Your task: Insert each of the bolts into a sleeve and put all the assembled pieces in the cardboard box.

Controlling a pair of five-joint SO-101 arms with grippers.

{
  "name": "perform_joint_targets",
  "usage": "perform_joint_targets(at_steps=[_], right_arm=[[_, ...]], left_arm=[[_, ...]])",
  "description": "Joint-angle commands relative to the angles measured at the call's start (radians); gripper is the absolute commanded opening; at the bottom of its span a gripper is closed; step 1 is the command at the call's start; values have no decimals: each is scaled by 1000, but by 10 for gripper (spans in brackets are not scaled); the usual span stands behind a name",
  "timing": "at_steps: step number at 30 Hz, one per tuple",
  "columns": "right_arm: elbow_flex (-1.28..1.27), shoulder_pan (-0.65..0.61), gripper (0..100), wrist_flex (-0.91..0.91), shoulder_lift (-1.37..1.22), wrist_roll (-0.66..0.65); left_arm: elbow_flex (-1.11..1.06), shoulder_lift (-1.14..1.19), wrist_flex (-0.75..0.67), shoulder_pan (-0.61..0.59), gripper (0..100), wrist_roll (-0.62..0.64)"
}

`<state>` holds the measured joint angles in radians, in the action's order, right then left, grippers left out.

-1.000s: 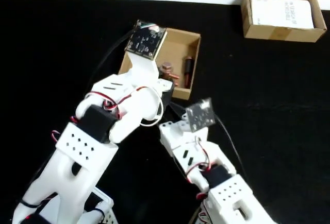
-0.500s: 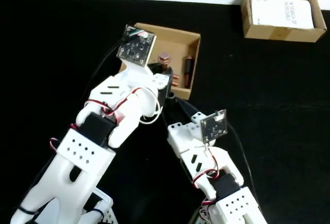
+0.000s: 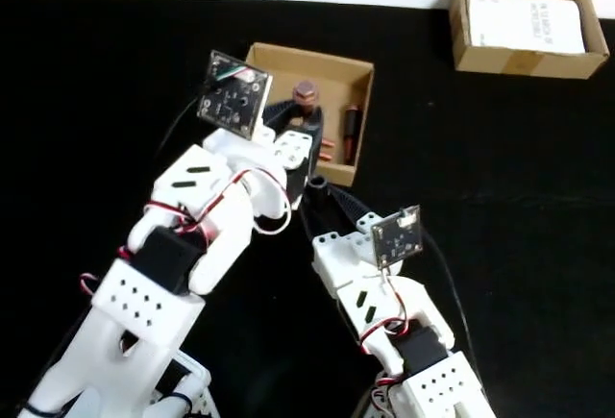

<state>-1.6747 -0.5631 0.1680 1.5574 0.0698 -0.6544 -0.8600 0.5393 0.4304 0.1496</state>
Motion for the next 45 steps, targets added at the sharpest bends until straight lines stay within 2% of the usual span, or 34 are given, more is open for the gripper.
perform_joint_targets(at_steps=[1, 13, 18, 45], right_arm=[[-16, 13, 6, 1, 18, -8], [-8, 16, 6, 1, 18, -8], [-16, 16, 6, 1, 16, -8], [-8, 58, 6, -5, 18, -12]], left_arm=[[7, -31, -28, 27, 8, -11], [-120, -38, -32, 50, 8, -8], [-127, -35, -34, 65, 8, 37], [-165, -31, 2, 125, 8, 43]])
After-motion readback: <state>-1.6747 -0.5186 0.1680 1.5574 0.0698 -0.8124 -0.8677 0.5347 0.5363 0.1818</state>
